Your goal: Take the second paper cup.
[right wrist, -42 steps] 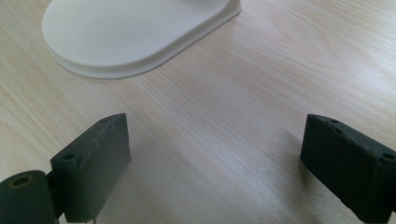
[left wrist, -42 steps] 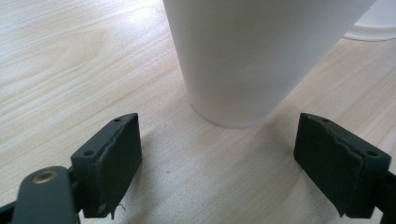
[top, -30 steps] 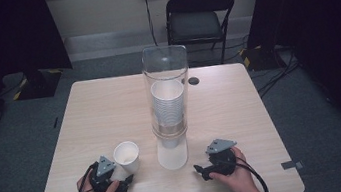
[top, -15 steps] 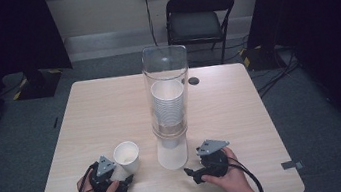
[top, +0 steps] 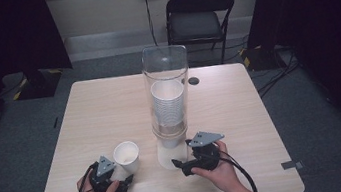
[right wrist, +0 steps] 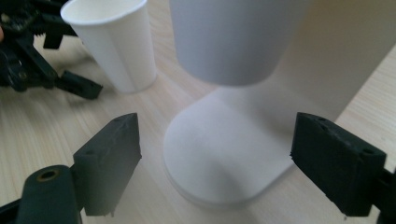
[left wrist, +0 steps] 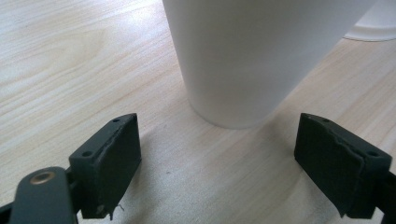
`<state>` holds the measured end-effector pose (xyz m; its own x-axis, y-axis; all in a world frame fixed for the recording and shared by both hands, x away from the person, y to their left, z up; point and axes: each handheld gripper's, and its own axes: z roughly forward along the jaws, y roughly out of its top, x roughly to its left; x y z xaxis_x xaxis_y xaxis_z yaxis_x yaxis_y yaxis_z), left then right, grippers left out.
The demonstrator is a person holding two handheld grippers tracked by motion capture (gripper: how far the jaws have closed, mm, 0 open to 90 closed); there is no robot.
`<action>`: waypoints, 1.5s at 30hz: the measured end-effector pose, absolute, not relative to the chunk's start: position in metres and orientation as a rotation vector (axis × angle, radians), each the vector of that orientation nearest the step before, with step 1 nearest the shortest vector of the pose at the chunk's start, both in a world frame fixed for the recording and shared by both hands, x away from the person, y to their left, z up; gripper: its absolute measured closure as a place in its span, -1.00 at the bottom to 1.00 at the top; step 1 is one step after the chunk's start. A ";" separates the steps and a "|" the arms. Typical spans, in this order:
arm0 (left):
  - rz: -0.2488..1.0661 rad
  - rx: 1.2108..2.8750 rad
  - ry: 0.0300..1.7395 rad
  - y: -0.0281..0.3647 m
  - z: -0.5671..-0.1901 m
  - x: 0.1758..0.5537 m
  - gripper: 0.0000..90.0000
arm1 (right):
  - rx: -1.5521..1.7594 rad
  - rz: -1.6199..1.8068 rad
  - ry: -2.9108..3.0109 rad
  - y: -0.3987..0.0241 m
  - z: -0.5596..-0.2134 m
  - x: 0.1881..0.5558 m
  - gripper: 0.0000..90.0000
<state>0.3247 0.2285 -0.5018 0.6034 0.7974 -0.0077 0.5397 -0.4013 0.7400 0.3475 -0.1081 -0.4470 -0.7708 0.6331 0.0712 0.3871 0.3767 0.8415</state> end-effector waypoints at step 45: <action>0.454 2.111 1.050 0.228 -0.502 0.325 -0.70 | 0.873 1.491 2.167 -0.085 -0.446 0.371 -0.18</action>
